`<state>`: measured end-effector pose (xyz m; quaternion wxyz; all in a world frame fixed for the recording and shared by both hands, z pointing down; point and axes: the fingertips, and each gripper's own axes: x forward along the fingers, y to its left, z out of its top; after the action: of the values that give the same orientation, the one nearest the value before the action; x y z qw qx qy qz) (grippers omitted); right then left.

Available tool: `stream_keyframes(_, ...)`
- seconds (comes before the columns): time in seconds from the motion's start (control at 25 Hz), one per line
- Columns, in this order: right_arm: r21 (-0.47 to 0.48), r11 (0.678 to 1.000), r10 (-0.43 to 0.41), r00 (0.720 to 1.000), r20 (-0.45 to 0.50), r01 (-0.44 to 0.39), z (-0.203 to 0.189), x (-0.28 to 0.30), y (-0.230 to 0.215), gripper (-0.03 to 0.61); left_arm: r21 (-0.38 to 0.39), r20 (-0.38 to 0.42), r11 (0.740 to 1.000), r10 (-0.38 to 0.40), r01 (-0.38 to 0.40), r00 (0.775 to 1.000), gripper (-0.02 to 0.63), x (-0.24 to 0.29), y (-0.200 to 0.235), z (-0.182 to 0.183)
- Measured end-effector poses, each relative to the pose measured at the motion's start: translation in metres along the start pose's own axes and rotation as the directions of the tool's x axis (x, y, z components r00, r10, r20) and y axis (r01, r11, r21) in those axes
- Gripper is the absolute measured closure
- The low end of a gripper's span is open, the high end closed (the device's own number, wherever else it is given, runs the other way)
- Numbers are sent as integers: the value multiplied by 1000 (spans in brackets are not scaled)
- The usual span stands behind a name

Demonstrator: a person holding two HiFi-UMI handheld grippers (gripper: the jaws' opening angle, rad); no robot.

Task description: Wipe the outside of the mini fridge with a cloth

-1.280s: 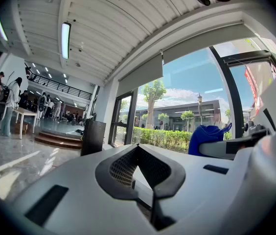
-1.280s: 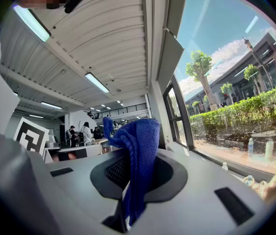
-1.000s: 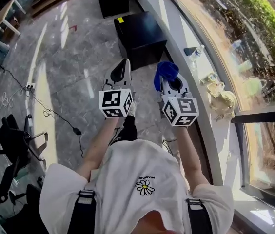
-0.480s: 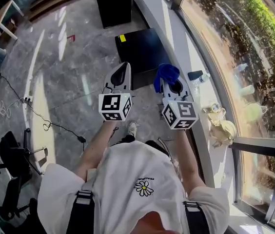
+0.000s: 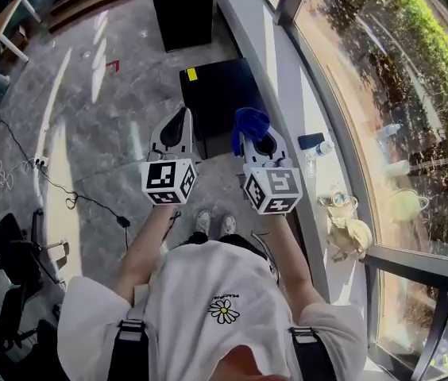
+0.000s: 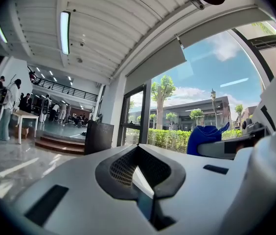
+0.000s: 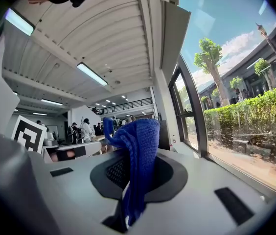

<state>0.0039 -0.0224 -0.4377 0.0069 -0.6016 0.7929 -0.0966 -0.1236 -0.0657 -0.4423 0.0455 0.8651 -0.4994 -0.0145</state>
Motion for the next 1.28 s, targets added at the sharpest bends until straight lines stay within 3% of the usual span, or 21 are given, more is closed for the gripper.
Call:
stream_keyframes(0.28, -7, 999, 43, 999, -11, -43, 2, 13, -15, 526, -1, -17, 999, 38, -38, 999, 609, 13, 0, -9)
stream_keyframes(0.52, -12, 999, 52, 999, 12, -52, -26, 30, -29, 526, 13, -6, 999, 45, -44, 999, 609, 35, 7, -48)
stream_keyframes(0.64, -30, 998, 59, 998, 19, -59, -80, 44, -36, 526, 13, 2, 998, 61, -61, 998, 609, 38, 24, -102)
stream_keyframes(0.8, -14, 998, 58, 998, 30, -58, -182, 75, -63, 526, -11, -2, 997, 83, -83, 997, 609, 53, 51, -199)
stream_keyframes(1.08, -7, 995, 99, 989, 109, -99, -345, 126, -108, 526, 34, 69, 999, 33, -36, 997, 609, 81, 60, -355)
stream_keyframes(1.28, -32, 976, 218, 968, 126, -216, -444, 139, -109, 526, 30, 64, 999, 12, -13, 998, 609, 83, 77, -467)
